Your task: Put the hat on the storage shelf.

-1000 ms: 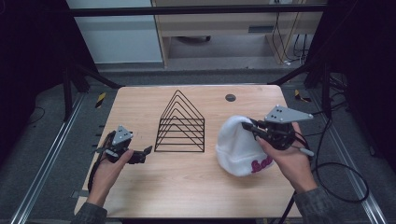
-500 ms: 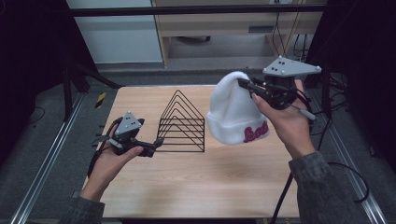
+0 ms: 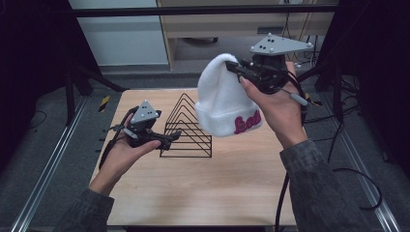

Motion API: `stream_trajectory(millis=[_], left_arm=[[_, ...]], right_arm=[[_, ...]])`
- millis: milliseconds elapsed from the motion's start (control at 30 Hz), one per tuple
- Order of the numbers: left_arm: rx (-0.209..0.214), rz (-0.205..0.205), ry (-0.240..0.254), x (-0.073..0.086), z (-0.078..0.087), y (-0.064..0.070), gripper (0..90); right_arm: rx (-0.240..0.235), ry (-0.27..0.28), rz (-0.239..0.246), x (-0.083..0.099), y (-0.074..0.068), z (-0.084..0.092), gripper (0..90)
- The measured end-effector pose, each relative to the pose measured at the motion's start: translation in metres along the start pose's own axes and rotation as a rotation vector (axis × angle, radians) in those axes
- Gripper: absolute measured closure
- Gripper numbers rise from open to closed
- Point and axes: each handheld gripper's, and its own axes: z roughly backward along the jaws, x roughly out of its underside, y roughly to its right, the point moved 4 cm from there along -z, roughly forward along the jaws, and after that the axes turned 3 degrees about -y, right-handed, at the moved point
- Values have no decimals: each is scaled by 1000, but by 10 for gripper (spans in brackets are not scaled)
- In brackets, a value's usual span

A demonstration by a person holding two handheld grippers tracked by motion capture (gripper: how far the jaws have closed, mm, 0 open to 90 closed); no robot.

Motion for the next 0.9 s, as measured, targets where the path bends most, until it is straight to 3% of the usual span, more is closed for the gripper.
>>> stream_trajectory(millis=[400, 667, 900], left_arm=[[31, 30, 20, -2, 1, -5, 73], [54, 26, 30, -4, 0, -4, 98], [88, 49, 45, -7, -3, -7, 111]], right_arm=[[-40, 0, 28, -18, -22, -27, 831], [-68, 9, 39, -26, -36, -35, 830], [-107, 30, 38, -34, -48, -39, 829]])
